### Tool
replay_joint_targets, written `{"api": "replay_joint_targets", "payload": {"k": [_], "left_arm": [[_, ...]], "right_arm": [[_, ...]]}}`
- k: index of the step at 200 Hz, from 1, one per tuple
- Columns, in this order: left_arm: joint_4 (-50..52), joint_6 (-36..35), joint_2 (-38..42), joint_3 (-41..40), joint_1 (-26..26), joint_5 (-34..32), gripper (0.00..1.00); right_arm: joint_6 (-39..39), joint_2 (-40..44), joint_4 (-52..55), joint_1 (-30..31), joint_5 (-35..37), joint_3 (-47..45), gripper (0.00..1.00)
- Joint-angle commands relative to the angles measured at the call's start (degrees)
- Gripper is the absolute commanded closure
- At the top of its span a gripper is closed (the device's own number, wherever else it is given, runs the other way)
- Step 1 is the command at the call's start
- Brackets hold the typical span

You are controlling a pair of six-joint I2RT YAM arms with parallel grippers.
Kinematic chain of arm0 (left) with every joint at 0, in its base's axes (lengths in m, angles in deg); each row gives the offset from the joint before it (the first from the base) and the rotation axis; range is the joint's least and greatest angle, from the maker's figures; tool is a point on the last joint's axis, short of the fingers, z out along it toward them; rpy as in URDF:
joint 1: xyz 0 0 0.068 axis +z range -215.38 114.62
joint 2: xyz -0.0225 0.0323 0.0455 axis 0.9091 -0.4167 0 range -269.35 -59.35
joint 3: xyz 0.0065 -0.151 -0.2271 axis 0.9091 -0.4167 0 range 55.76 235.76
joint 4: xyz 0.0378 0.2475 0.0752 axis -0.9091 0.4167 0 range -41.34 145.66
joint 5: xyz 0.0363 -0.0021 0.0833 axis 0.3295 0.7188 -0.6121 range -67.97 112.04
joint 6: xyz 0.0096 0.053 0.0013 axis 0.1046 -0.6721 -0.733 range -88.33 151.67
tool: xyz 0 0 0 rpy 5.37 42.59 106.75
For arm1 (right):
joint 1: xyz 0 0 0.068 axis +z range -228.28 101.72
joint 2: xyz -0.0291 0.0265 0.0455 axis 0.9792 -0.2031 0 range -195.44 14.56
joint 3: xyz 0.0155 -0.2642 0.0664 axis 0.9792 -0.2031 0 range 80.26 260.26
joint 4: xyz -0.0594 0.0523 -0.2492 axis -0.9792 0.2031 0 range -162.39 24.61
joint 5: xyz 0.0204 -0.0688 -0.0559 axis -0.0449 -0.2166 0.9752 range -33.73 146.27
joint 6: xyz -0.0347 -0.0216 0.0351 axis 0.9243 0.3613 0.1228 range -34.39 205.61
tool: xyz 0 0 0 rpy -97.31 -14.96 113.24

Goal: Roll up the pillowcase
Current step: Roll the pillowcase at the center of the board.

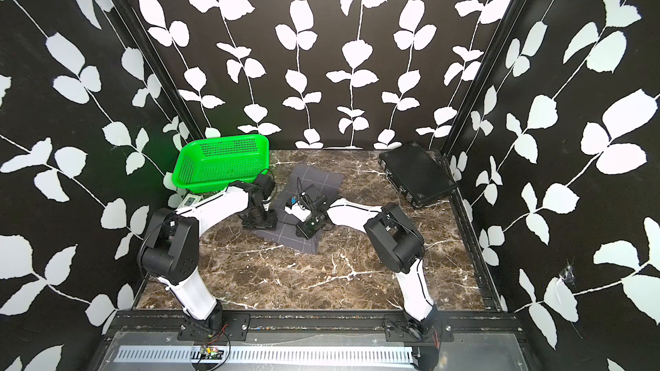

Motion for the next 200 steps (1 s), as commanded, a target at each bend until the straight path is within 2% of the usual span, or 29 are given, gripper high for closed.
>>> {"api": "replay_joint_targets", "payload": {"k": [1,9,41,84,146,200], "left_arm": [[2.12,-0.4,3.16,0.92,-0.02,-0.44,0.28],[2.34,-0.19,3.72,1.18,-0.02,-0.52,0.27],[3.09,0.68,5.89,2.35,-0.02,-0.22,0.27],[3.06,1.67,6.98,2.64,-0.02,1.79,0.27],[2.38,1.52,4.86,3.95,-0.29,3.02,0.28],[1.41,-1.63,0.14,6.58,-0.13,0.34,0.28]], "right_arm": [[-1.42,1.39,-1.19,-0.52,-2.86,1.28,0.98],[-2.24,1.81,-1.74,-0.81,-3.78,1.15,1.0],[-7.42,1.29,-5.74,-3.41,-9.57,-0.01,1.0],[-10.54,-1.93,-7.75,-7.22,-15.98,1.9,1.0],[-12.44,-5.19,-9.88,-9.63,-15.42,2.18,1.0],[-18.9,-4.38,-18.06,-10.19,-16.38,-1.84,1.0]]}}
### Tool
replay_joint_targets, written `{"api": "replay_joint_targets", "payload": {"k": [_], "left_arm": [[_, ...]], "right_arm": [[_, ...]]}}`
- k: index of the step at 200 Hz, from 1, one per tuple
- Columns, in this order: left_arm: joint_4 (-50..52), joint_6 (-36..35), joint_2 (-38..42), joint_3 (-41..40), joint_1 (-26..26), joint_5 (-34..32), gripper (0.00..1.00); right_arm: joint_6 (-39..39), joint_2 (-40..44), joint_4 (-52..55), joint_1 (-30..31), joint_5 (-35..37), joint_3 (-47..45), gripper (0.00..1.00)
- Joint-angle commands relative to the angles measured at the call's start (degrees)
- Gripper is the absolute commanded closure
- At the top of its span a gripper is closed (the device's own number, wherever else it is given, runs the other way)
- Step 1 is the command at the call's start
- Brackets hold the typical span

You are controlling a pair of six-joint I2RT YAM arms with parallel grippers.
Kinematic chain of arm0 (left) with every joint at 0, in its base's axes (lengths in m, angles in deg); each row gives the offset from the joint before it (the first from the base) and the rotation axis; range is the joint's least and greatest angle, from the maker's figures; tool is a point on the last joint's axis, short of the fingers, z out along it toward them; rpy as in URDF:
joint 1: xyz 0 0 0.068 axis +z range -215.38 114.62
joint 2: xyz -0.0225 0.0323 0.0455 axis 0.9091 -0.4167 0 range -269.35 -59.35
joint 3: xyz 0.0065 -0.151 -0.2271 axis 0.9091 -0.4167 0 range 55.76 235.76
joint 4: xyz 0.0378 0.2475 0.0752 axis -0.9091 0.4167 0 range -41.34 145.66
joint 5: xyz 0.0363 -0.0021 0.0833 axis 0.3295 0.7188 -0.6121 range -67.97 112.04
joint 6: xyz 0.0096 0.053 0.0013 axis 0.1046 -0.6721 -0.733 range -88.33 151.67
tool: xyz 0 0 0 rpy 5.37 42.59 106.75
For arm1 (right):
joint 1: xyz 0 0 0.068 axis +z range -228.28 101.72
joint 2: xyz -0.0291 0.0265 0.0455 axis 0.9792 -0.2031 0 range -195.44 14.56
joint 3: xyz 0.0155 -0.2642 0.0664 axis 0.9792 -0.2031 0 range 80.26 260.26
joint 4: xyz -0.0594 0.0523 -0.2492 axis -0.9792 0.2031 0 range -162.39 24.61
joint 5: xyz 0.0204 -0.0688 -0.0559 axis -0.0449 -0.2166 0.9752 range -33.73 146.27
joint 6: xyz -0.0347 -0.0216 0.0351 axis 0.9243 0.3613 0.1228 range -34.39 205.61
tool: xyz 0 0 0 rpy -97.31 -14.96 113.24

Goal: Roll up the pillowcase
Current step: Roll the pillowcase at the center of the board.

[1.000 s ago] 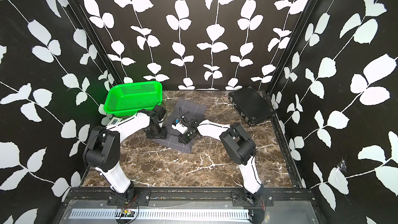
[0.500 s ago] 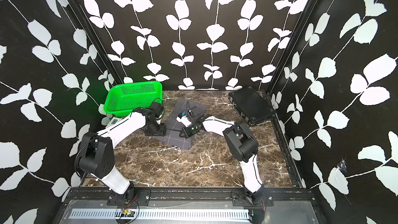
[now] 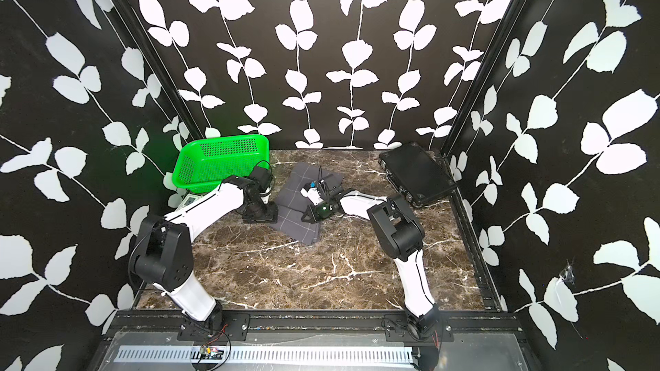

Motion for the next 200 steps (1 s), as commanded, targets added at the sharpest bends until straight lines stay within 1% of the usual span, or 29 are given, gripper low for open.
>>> {"api": "replay_joint_targets", "payload": {"k": [1,55,76,112,140,150,163,186,200], "left_arm": [[0.02,-2.2,-1.91,2.35,-0.12,-1.65,0.28],[-2.26,-3.87,-6.25,4.75,2.07,-1.34,0.32],[-1.39,-4.46,-8.36,6.88,2.68,-0.96,0.34],[-0.38,-4.67,-10.91,9.59,4.17,-1.07,0.36],[1.49,-5.76,-13.6,12.03,4.59,-1.93,0.38],[2.24,-6.04,-14.34,12.62,4.71,-2.81,0.38],[2.21,-6.21,-14.88,12.79,5.09,-3.67,0.4],[3.63,-7.52,-16.7,14.11,5.27,-5.88,0.4],[4.26,-8.05,-17.86,14.73,5.34,-7.35,0.41]], "right_arm": [[-3.84,0.54,-5.88,-0.28,-1.34,-2.25,1.0],[-8.78,-0.13,-9.07,-0.27,-3.51,-3.8,1.0],[-8.13,-1.13,-8.79,-0.36,-2.92,-2.79,1.0],[-4.64,-3.42,-6.26,-0.84,-0.16,-1.05,1.0],[-1.32,-4.09,-3.81,-0.9,2.59,0.02,0.96],[-0.1,-4.03,-2.9,-0.9,3.5,0.2,0.93],[0.69,-3.09,-3.11,-0.9,4.27,-0.52,0.85],[2.67,-0.72,-1.44,-0.81,5.91,-1.52,0.81],[3.53,1.46,-1.16,-0.77,6.92,-2.7,0.75]]}}
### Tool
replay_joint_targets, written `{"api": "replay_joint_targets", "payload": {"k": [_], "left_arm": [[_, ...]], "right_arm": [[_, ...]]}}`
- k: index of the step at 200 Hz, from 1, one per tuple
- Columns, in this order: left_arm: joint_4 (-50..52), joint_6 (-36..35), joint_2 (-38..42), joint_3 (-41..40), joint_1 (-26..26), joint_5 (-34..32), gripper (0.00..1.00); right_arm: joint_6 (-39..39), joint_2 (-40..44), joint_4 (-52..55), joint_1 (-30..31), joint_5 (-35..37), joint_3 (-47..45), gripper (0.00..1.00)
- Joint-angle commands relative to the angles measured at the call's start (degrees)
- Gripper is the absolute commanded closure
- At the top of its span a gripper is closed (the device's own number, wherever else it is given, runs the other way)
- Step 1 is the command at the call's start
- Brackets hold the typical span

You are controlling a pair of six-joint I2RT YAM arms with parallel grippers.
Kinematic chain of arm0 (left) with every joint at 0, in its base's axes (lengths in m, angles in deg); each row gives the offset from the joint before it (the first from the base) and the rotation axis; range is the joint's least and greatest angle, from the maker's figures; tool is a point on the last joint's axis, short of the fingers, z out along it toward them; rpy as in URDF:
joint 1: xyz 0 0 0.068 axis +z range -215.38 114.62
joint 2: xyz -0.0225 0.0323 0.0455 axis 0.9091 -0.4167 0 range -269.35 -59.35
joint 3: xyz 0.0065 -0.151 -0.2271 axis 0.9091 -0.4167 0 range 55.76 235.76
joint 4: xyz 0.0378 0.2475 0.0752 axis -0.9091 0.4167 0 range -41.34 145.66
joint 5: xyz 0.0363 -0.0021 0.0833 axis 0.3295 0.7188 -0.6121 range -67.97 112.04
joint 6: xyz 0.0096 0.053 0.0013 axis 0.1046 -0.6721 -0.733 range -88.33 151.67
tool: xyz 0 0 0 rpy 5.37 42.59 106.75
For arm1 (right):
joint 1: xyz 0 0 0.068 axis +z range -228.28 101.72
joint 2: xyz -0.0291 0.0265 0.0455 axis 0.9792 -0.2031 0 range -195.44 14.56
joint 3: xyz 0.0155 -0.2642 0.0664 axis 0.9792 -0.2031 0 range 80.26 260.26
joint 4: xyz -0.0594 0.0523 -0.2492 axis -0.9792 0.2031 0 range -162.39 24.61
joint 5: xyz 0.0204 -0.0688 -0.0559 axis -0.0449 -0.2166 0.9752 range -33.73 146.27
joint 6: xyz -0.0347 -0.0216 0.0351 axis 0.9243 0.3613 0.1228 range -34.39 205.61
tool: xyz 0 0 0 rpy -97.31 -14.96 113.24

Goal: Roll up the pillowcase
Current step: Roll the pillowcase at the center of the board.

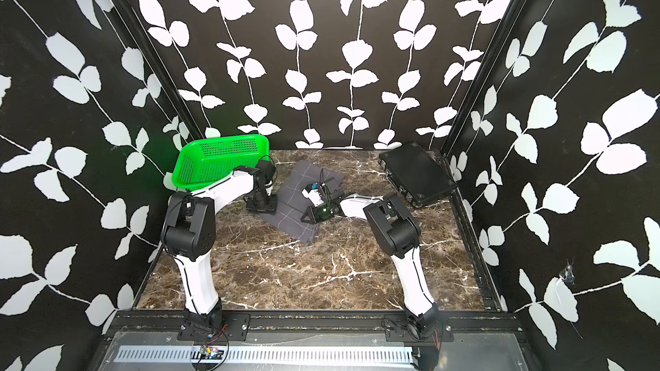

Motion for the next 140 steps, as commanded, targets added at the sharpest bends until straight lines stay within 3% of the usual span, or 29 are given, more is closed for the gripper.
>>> {"api": "replay_joint_targets", "payload": {"k": [1,47,75,115,140], "left_arm": [[3.96,-2.52,-2.49,3.05,0.64,-4.56,0.41],[4.69,-2.22,-3.8,2.97,0.81,-6.1,0.43],[4.61,-2.42,-3.8,2.7,0.96,-6.62,0.43],[4.76,-2.18,-3.16,3.17,0.95,-5.1,0.43],[5.4,-1.8,-1.51,3.23,0.95,-4.75,0.42]], "right_arm": [[4.35,4.46,4.4,-0.16,6.04,-1.28,0.75],[9.05,14.14,8.32,0.47,12.87,-7.19,0.64],[12.4,18.24,11.12,2.33,16.2,-9.59,0.63],[16.2,18.81,8.86,7.48,20.48,-11.47,0.73],[17.41,16.39,7.84,8.79,24.06,-9.92,0.87]]}}
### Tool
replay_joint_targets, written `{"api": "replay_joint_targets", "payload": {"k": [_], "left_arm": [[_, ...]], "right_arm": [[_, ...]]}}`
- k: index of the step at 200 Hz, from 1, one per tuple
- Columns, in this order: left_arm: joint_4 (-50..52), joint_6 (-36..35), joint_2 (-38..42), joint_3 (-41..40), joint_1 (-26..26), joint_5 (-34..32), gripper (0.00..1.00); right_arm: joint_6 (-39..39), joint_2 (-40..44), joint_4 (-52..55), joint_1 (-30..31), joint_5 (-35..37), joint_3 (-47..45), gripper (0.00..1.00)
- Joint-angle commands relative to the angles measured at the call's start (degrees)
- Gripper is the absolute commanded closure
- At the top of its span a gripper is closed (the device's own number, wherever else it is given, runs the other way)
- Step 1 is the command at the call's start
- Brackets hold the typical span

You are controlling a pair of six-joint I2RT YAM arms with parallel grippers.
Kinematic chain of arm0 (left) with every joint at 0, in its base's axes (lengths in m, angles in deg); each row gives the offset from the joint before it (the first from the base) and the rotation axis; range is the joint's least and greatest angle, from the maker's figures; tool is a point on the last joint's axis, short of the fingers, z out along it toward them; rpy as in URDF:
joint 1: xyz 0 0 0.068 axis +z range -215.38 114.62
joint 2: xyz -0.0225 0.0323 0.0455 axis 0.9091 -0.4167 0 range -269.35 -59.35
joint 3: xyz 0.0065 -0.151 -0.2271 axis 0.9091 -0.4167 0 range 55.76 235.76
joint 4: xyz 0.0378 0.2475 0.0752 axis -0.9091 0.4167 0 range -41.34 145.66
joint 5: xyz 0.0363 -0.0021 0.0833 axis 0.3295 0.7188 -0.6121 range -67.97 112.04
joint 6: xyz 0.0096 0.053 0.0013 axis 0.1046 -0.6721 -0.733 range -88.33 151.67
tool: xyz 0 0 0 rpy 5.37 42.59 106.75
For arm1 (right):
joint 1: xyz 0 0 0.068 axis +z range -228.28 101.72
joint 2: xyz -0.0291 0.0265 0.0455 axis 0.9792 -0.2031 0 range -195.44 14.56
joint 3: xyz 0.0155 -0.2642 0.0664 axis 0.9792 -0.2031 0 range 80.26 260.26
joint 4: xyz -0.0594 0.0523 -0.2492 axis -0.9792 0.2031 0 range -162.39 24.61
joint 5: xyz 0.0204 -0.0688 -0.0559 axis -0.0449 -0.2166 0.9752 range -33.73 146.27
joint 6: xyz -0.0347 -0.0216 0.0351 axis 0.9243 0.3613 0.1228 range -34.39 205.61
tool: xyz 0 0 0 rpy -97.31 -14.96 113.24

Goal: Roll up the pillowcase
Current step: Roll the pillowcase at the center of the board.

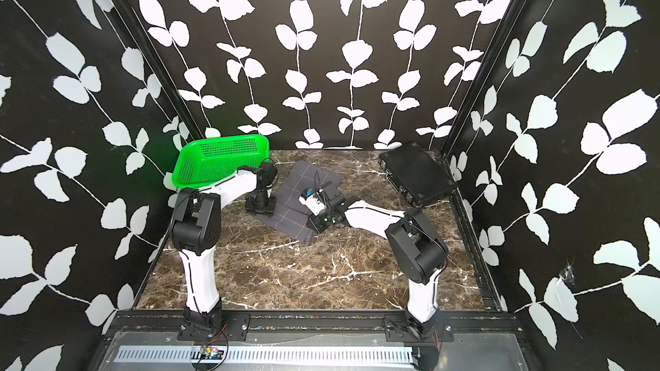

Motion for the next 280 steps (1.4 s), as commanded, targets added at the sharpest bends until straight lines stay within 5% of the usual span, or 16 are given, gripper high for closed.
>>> {"api": "replay_joint_targets", "payload": {"k": [1,65,155,215,280], "left_arm": [[2.95,-0.02,2.84,0.76,0.71,0.06,0.42],[2.66,-1.56,7.57,2.1,0.77,-0.84,0.35],[-1.31,-4.32,-0.82,4.92,1.75,-5.41,0.41],[-1.8,-4.14,-1.25,0.85,1.71,-1.62,0.52],[1.57,-2.51,2.54,-6.2,0.93,3.16,0.58]], "right_arm": [[3.08,-2.22,-1.37,1.16,4.93,0.07,0.88],[5.0,-9.41,-1.21,1.39,4.01,3.11,0.96],[7.62,0.26,-4.05,1.59,3.98,-3.28,0.91],[11.37,3.07,-5.63,3.83,3.6,-3.11,0.75],[20.97,-0.7,-5.21,11.49,14.22,0.11,0.55]]}}
